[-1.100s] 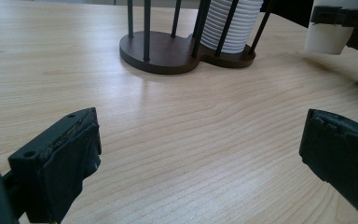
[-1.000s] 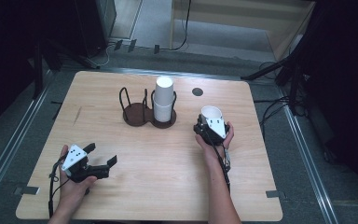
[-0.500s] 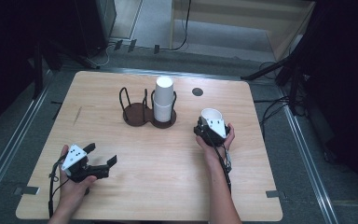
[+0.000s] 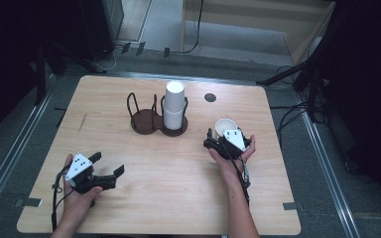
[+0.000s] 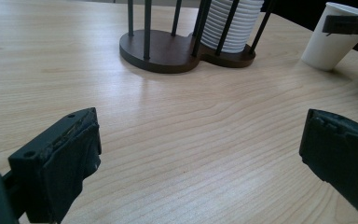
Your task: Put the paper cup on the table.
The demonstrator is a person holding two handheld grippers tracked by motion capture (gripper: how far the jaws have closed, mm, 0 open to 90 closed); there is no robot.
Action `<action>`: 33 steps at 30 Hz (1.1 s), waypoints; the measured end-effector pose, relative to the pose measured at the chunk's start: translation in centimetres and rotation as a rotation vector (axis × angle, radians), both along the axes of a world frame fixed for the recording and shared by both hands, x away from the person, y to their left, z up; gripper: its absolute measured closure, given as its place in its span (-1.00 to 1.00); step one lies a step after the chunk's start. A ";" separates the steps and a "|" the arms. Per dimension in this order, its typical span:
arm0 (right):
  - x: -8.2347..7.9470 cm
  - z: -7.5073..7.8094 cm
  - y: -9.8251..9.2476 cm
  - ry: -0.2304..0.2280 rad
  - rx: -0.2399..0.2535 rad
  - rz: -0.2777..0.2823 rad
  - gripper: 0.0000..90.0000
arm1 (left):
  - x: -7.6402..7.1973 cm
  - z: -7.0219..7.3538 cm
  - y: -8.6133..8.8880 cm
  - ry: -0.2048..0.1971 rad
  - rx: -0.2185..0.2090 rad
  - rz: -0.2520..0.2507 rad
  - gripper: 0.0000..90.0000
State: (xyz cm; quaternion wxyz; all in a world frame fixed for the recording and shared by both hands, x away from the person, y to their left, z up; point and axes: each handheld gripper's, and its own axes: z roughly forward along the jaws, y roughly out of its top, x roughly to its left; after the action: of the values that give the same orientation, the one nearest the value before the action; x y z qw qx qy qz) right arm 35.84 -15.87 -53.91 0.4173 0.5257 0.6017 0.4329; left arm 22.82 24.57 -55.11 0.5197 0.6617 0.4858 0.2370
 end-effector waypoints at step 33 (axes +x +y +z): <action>-7.8 3.2 -4.4 -0.078 0.051 0.089 -1.00 | 0.1 0.0 0.0 0.004 -0.004 -0.002 -1.00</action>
State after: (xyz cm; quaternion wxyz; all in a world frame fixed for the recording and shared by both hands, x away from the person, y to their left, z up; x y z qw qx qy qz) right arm 28.05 -20.28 -50.67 0.4072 0.4915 0.5965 0.4866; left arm 22.88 24.59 -55.11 0.5203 0.6614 0.4867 0.2344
